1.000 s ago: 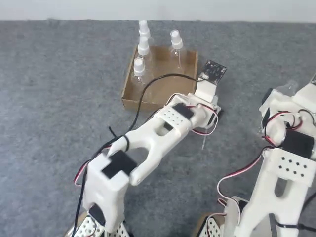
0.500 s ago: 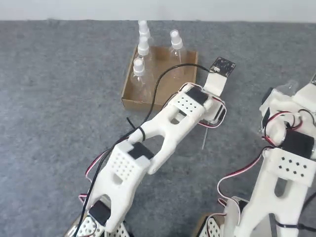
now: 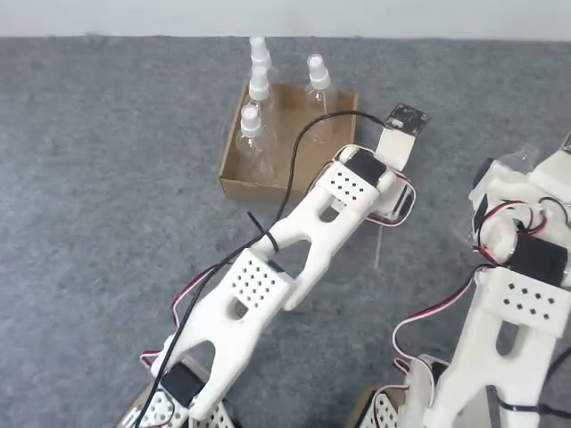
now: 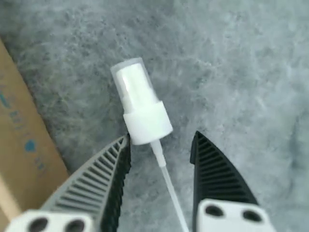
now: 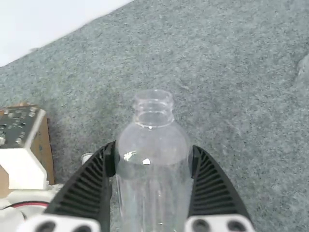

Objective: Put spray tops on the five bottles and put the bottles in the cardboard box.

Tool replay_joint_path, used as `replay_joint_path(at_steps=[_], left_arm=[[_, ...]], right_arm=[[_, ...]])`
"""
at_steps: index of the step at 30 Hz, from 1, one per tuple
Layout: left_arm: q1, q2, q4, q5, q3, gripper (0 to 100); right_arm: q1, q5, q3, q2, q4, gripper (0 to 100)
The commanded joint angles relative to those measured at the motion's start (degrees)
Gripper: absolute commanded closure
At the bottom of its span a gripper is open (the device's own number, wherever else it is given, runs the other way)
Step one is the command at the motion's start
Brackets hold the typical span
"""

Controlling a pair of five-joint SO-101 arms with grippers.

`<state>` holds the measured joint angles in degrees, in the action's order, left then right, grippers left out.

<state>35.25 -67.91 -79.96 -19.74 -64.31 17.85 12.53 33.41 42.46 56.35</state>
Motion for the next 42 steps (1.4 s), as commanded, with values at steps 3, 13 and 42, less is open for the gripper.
replay_joint_path(at_steps=[3, 13, 42], left_arm=[[-1.05, -4.22, -4.66, -3.6, -14.73, 81], [-1.05, -8.09, -6.77, -3.6, -21.23, 87], [3.25, -7.82, -20.75, -3.78, -29.58, 93]], right_arm=[[-0.84, 0.18, -0.79, 2.59, -1.1, 95.7], [-1.01, 0.18, -0.79, 2.59, -1.01, 95.7], [-0.75, 0.18, -0.79, 2.59, -1.1, 95.7]])
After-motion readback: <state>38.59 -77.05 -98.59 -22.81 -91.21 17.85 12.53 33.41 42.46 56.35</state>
